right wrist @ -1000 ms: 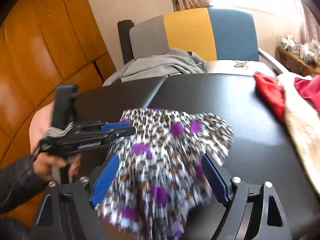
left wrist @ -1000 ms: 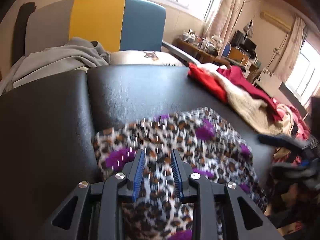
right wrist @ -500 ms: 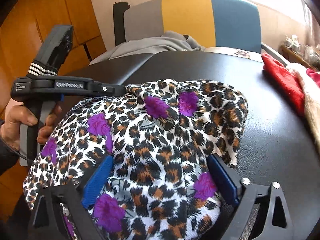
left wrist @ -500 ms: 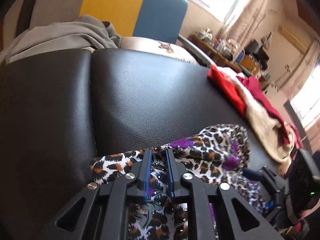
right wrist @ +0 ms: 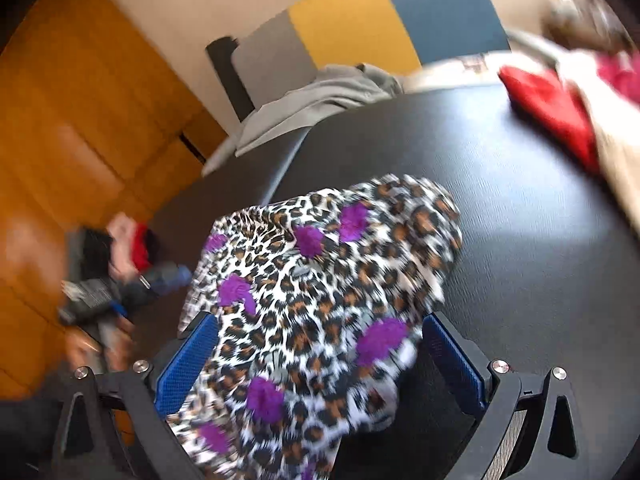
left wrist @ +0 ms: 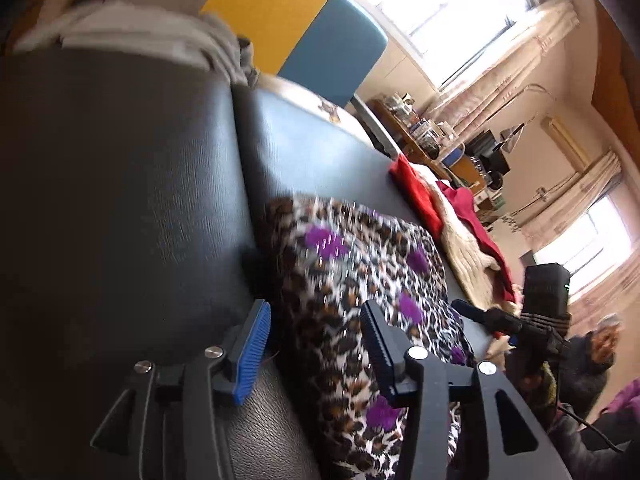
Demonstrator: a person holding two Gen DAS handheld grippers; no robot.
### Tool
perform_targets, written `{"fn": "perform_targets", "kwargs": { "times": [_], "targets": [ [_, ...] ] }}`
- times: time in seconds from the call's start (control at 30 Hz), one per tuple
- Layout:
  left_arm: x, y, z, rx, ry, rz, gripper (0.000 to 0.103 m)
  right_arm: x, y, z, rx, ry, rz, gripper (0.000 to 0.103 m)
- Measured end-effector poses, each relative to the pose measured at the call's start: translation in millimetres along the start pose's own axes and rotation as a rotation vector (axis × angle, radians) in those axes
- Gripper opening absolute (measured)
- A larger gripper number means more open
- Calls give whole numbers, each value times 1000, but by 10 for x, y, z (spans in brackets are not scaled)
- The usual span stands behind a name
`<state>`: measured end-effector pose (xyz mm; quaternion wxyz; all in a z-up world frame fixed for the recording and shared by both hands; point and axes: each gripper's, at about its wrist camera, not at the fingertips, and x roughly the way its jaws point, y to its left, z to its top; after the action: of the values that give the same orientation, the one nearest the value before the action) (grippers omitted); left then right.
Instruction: Fold clothes
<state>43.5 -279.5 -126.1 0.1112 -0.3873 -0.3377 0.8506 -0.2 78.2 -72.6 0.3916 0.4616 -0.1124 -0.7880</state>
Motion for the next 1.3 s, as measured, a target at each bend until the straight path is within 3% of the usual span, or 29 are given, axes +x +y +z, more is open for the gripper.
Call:
{"fn": "perform_targets", "kwargs": {
  "times": [0.1, 0.3, 0.37, 0.47, 0.53, 0.6, 0.7, 0.87, 1.1, 1.2, 1.3],
  "targets": [
    [110, 83, -64, -48, 23, -54, 53, 4, -275, -28, 123, 20, 47, 103],
    [266, -108, -66, 18, 51, -4, 51, 278, -209, 53, 119, 55, 200, 103],
    [188, -113, -117, 14, 37, 1, 35, 401, -69, 78, 71, 72, 160, 103],
    [71, -119, -193, 9, 15, 7, 24, 501, 132, 51, -28, 75, 81, 103],
    [-7, -124, -244, 5, 0, 12, 19, 499, 204, 24, -45, 69, 16, 88],
    [-85, -128, -294, 2, -14, 16, 17, 527, 234, 9, -17, 96, 31, 26],
    [-587, -89, -383, -3, -115, 52, 15, 642, 481, -11, -63, 120, 50, 27],
    [-1509, -13, -535, -11, -300, 118, 11, 1051, 1361, 136, -189, 134, 193, 26],
    [-3199, 115, -510, 27, -627, 284, 11, 1709, 3150, 700, -376, 125, 489, 20],
    [-3727, 311, -360, 53, -671, 403, 11, 2045, 3917, 880, -452, 149, 561, 20],
    [-3983, 712, -290, 5, -637, 491, 11, 2524, 4372, 882, -463, 229, 543, 23]
  ]
}}
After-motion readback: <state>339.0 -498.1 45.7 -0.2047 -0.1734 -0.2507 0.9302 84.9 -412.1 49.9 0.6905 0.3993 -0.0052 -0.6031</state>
